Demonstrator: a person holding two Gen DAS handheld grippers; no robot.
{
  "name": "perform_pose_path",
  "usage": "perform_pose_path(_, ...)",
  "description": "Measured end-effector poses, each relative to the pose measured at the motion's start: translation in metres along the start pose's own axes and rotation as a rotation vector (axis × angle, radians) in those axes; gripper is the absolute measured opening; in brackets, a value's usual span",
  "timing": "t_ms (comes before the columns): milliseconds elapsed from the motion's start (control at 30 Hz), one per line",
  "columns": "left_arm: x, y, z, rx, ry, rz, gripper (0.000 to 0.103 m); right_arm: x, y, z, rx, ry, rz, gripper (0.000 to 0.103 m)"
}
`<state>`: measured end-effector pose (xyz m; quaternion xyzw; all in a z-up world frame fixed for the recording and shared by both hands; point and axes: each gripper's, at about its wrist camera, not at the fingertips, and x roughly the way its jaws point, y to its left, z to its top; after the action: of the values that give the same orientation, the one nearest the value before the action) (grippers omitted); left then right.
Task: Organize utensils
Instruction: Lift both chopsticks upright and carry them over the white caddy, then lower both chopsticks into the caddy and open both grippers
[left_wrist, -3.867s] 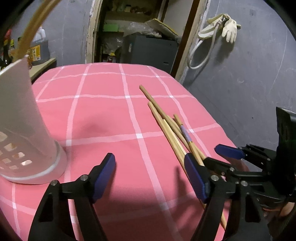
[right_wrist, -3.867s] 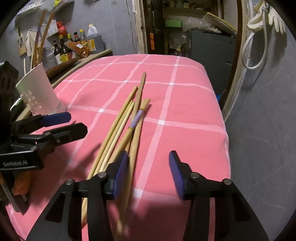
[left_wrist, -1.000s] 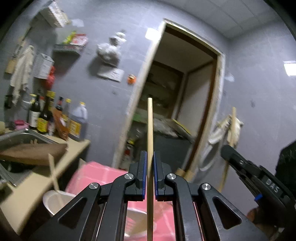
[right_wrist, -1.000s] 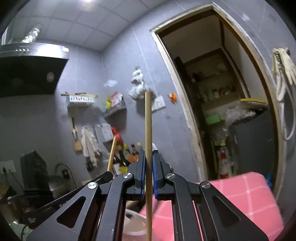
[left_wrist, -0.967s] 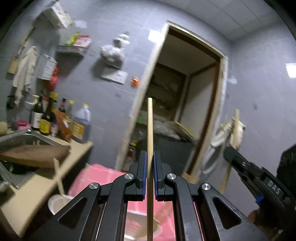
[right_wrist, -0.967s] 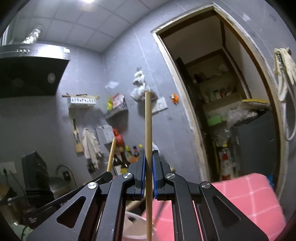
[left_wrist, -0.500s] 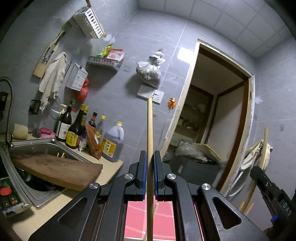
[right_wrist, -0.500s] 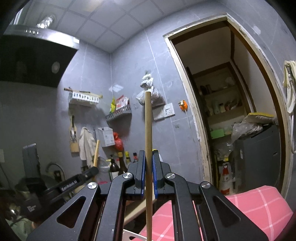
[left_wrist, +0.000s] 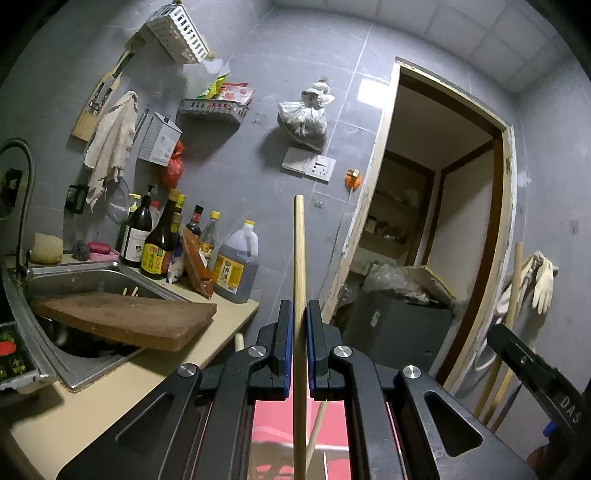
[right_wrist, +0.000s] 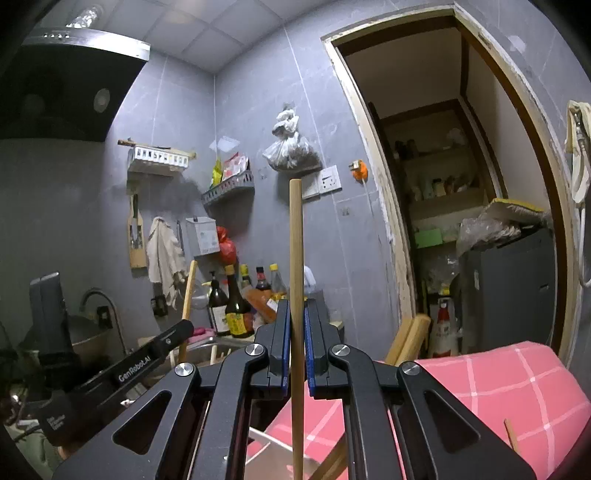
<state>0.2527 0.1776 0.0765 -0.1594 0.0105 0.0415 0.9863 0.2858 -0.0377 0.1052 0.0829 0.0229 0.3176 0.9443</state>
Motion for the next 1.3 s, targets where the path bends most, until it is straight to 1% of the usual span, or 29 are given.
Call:
perform_pose_path(100,-0.002,-0.003,-0.009,0.019,0.016,0.005,0.004,-0.002,0.000,-0.005,-0.003,0.019,0.003,0.005)
perform_pose_path(333,-0.003,-0.005,-0.025,0.027,0.078,0.004,0.005,-0.003,-0.001,-0.015,0.000,0.079,-0.002,0.005)
perform_pose_path(533,-0.003,-0.008,-0.033,0.026,0.131,-0.012,0.005,-0.005,0.000,-0.019,-0.008,0.103,-0.008,0.006)
perform_pose_path(700,-0.006,-0.009,-0.035,0.016,0.154,-0.023,0.006,-0.006,-0.001,-0.019,-0.018,0.117,-0.019,0.007)
perform_pose_path(767,-0.008,-0.009,-0.033,0.011,0.161,-0.029,0.008,-0.007,-0.001,-0.017,-0.023,0.115,-0.025,0.010)
perform_pose_path(833,-0.009,-0.011,-0.031,0.013,0.162,-0.036,0.008,-0.008,-0.001,-0.014,-0.024,0.108,-0.025,0.021)
perform_pose_path(867,-0.011,-0.012,-0.029,0.015,0.160,-0.037,0.008,-0.010,-0.001,-0.012,-0.027,0.099,-0.022,0.024)
perform_pose_path(967,-0.015,-0.016,-0.025,0.019,0.153,-0.046,0.008,-0.013,0.002,-0.005,-0.048,0.079,-0.023,0.026)
perform_pose_path(1033,-0.017,-0.020,-0.021,0.020,0.149,-0.053,0.010,-0.017,0.002,0.000,-0.059,0.063,-0.024,0.034)
perform_pose_path(1067,-0.019,-0.021,-0.019,0.020,0.146,-0.057,0.014,-0.019,0.002,0.002,-0.061,0.054,-0.026,0.037)
perform_pose_path(1100,-0.020,-0.023,-0.017,0.021,0.144,-0.061,0.017,-0.022,0.001,0.005,-0.062,0.042,-0.028,0.043)
perform_pose_path(1133,-0.023,-0.025,-0.016,0.023,0.142,-0.066,0.023,-0.025,0.001,0.009,-0.063,0.030,-0.031,0.048)
perform_pose_path(1167,-0.024,-0.026,-0.014,0.024,0.141,-0.070,0.026,-0.028,0.000,0.012,-0.064,0.022,-0.034,0.049)
perform_pose_path(1233,-0.026,-0.030,-0.011,0.028,0.141,-0.076,0.028,-0.035,-0.004,0.017,-0.062,0.012,-0.040,0.056)
perform_pose_path(1267,-0.028,-0.033,-0.009,0.031,0.143,-0.081,0.029,-0.041,-0.007,0.020,-0.057,0.006,-0.043,0.056)
perform_pose_path(1300,-0.030,-0.036,-0.008,0.034,0.145,-0.087,0.034,-0.044,-0.009,0.022,-0.056,0.002,-0.047,0.057)
